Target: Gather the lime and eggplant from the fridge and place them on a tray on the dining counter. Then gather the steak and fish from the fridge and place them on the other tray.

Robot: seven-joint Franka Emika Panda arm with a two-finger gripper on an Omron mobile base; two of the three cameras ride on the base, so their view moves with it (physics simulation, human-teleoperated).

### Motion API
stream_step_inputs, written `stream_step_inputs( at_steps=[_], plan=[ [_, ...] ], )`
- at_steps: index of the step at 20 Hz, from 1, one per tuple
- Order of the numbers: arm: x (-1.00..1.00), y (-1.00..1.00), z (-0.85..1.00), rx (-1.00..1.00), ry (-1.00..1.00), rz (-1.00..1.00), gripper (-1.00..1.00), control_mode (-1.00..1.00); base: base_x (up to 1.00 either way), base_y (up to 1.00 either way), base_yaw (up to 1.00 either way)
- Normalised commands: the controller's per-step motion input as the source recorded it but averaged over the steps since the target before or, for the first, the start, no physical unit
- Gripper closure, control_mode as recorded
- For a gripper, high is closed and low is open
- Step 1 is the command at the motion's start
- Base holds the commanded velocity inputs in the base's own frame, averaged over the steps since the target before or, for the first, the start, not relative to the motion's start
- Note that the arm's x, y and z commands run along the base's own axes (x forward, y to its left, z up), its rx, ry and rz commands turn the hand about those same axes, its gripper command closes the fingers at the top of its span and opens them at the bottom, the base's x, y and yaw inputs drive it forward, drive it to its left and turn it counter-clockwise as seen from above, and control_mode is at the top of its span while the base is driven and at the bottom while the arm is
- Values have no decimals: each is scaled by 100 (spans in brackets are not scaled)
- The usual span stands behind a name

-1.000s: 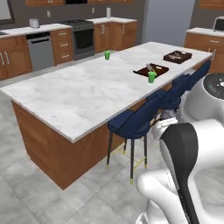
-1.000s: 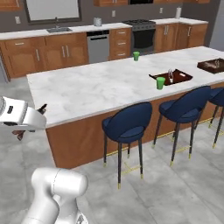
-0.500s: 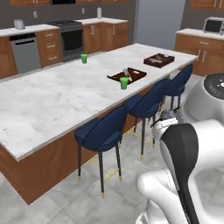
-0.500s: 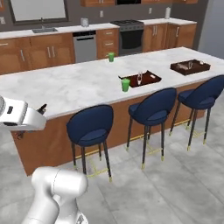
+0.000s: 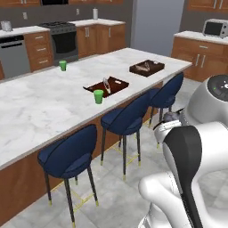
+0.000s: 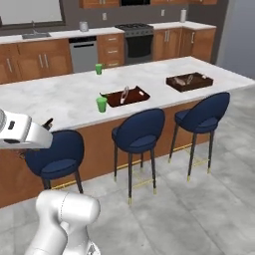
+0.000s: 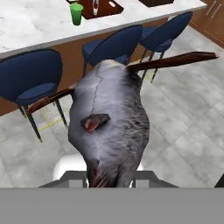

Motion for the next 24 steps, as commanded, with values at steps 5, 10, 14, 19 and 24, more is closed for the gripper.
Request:
stream_step_inputs(
  at_steps=[5, 10, 14, 19, 24],
  plan=[
    [0, 0, 0, 0, 0, 0, 100, 100, 64, -100, 11],
    [0, 0, 0, 0, 0, 0, 100, 100, 67, -98, 16],
    [0, 0, 0, 0, 0, 0, 100, 100, 76, -82, 25],
    [0, 0, 0, 0, 0, 0, 100, 100, 72, -71, 31],
    [0, 0, 0, 0, 0, 0, 100, 100, 83, -43, 41]
  ],
)
